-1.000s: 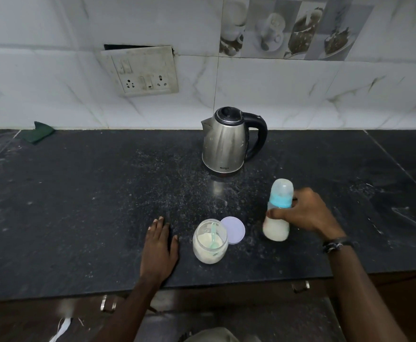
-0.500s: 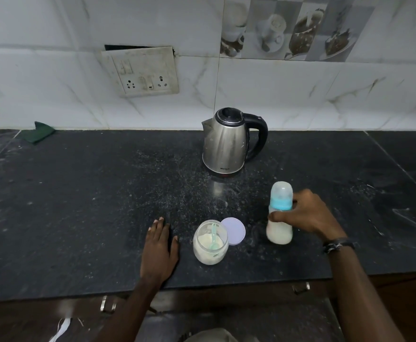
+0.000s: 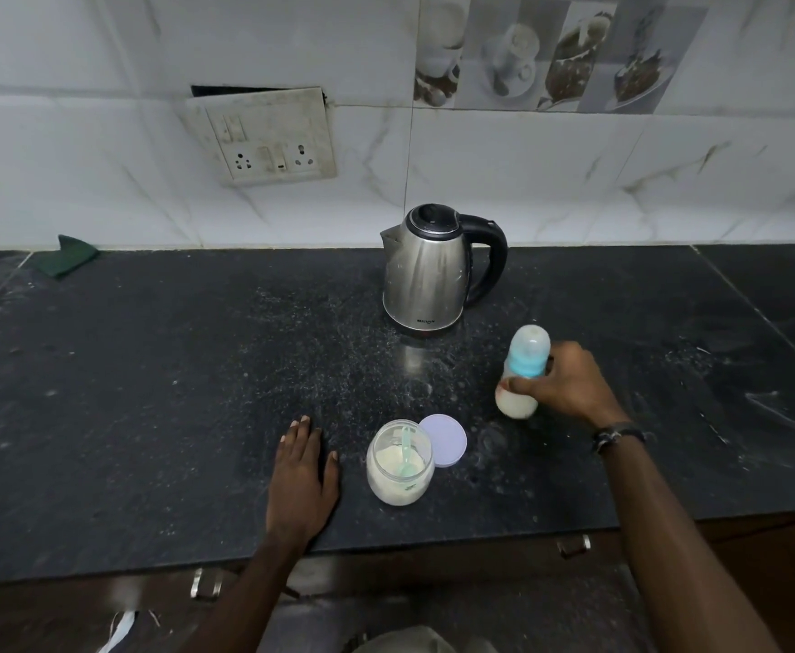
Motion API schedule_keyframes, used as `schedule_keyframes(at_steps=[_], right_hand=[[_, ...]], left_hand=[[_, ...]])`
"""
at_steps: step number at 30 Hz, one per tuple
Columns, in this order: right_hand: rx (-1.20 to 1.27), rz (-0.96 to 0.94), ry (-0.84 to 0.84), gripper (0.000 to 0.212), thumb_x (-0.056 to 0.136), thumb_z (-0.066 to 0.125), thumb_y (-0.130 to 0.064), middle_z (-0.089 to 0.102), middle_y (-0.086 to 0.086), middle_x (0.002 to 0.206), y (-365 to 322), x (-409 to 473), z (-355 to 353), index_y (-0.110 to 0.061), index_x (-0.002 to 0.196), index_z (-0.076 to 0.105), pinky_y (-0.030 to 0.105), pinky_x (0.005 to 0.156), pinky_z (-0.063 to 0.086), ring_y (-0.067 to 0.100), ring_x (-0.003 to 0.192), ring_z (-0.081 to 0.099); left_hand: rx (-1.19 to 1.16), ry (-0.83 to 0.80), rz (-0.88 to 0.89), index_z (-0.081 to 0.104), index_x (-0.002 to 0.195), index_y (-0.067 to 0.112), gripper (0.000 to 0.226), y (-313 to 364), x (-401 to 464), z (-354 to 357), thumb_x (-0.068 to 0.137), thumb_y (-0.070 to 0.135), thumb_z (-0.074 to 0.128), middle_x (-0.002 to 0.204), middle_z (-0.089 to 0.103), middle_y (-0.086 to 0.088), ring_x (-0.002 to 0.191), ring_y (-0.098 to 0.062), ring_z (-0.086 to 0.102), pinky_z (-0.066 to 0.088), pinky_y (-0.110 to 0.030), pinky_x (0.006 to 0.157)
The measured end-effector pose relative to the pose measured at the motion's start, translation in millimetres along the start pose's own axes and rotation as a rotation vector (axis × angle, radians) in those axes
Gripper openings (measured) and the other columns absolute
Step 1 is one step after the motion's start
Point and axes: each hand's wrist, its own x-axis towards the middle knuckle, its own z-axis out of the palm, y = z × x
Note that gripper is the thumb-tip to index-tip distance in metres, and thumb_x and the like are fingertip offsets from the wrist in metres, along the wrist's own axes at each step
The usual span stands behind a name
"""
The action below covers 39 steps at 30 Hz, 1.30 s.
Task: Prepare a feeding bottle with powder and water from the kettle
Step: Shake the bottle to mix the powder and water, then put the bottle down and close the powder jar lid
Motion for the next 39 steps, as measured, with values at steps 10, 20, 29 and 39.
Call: schedule_keyframes(at_steps=[10,20,29,39], right_hand=[[0.231,-0.024,0.211,0.058,0.064,0.088,-0.035,0.071,0.007,0.111,-32,67,40,-0.012,0.112,0.065,0.04,0.09,0.054,0.023,0.101,0.067],[0.138,0.039,0.139,0.063,0.063,0.088,-0.039,0.07,0.01,0.113,-20,101,72,-0.01,0.114,0.065,0.043,0.087,0.055,0.028,0.104,0.066],[0.109,0.069,0.135,0.063,0.064,0.086,-0.04,0.07,0.012,0.113,-14,103,85,-0.01,0.115,0.064,0.04,0.088,0.053,0.031,0.105,0.065],[0.007,0.161,0.01,0.076,0.063,0.081,-0.058,0.065,0.011,0.121,-13,85,74,-0.01,0.117,0.059,0.039,0.087,0.051,0.032,0.109,0.062]], left_hand=[[0.005,0.008,-0.002,0.058,0.132,-0.001,0.06,-2,0,2,0.096,0.041,0.035,0.149,0.046,-0.019,0.141,-0.032,0.04,0.027,-0.044,0.119],[-0.001,0.024,0.007,0.061,0.129,-0.001,0.056,-3,0,5,0.095,0.038,0.039,0.148,0.047,-0.019,0.139,-0.032,0.042,0.022,-0.037,0.119],[0.002,0.036,0.02,0.06,0.129,-0.001,0.055,-5,0,6,0.095,0.037,0.04,0.148,0.047,-0.019,0.138,-0.032,0.042,0.021,-0.036,0.119],[-0.06,0.029,0.006,0.059,0.132,0.001,0.058,-3,0,1,0.096,0.041,0.037,0.15,0.045,-0.017,0.141,-0.028,0.039,0.024,-0.039,0.12]])
